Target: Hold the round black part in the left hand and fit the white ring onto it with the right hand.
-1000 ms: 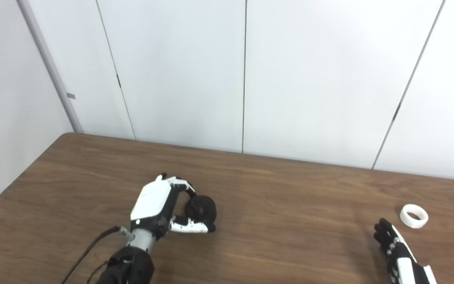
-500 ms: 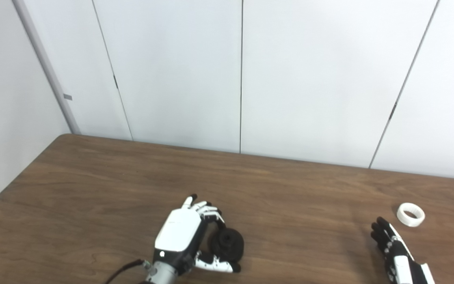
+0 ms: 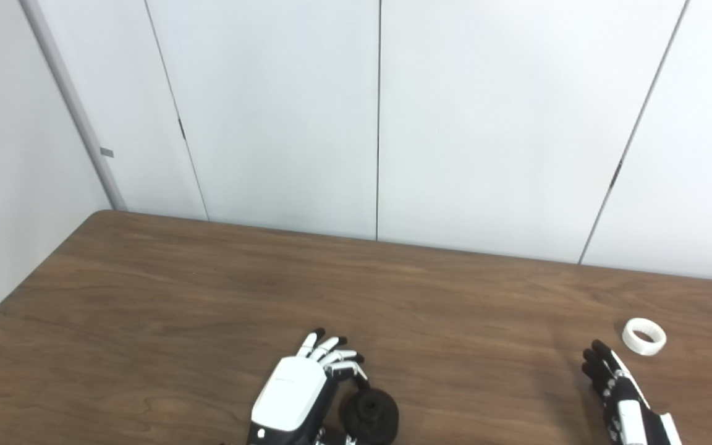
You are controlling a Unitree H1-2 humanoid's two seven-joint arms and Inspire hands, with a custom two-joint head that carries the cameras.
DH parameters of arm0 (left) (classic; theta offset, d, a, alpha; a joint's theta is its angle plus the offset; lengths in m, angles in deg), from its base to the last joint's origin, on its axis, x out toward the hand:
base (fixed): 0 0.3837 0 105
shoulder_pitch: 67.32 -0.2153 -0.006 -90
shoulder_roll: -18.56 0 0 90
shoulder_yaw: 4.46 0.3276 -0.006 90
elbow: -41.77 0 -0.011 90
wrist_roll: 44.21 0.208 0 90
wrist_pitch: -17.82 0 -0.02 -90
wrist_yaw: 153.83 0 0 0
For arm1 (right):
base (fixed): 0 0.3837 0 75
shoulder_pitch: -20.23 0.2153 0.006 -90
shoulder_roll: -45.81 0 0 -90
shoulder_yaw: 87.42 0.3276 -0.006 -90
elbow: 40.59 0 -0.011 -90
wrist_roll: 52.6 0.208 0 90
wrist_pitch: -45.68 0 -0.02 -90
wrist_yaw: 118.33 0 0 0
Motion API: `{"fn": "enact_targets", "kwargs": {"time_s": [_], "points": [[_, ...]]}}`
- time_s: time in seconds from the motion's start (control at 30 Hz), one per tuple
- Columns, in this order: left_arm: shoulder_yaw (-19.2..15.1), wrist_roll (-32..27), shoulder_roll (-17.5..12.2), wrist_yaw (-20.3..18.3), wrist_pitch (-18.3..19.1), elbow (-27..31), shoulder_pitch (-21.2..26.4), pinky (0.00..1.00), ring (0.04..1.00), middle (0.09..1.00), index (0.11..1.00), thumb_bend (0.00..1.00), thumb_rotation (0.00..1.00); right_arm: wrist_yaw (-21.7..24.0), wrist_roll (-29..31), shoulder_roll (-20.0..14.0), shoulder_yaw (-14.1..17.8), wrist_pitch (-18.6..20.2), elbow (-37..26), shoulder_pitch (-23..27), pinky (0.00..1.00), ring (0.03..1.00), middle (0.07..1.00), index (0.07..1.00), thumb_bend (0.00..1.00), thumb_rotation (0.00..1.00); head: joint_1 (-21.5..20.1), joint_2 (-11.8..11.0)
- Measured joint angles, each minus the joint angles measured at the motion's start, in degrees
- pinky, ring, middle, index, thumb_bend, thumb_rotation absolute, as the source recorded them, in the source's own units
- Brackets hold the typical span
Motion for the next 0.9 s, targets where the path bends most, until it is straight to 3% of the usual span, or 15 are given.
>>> {"fn": "enact_targets", "kwargs": {"time_s": [0.5, 0.83, 0.9], "points": [[-1.8, -0.3, -0.5, -0.6, -2.7, 0.1, -1.6, 1.0, 0.897, 0.795, 0.483, 0.52, 0.05, -3.6, -2.3, 3.0, -2.6, 9.3, -7.9, -1.0, 1.0, 0.916, 0.902, 0.906, 0.55, 1.0, -9.0, 6.1], [-3.4, -1.7, -1.0, -2.2, -4.2, 0.2, -1.8, 1.0, 0.896, 0.791, 0.483, 0.52, 0.05, -4.7, -5.1, 3.5, -3.7, 13.0, -10.5, -1.0, 0.98, 0.916, 0.909, 0.908, 0.57, 1.0, -12.0, 8.3], [-3.7, -1.7, -1.1, -2.3, -4.4, 0.3, -1.9, 1.0, 0.89, 0.785, 0.483, 0.52, 0.05, -4.7, -5.6, 3.5, -3.9, 13.5, -10.9, -1.0, 0.99, 0.93, 0.914, 0.904, 0.57, 0.95, -12.5, 8.6]]}}
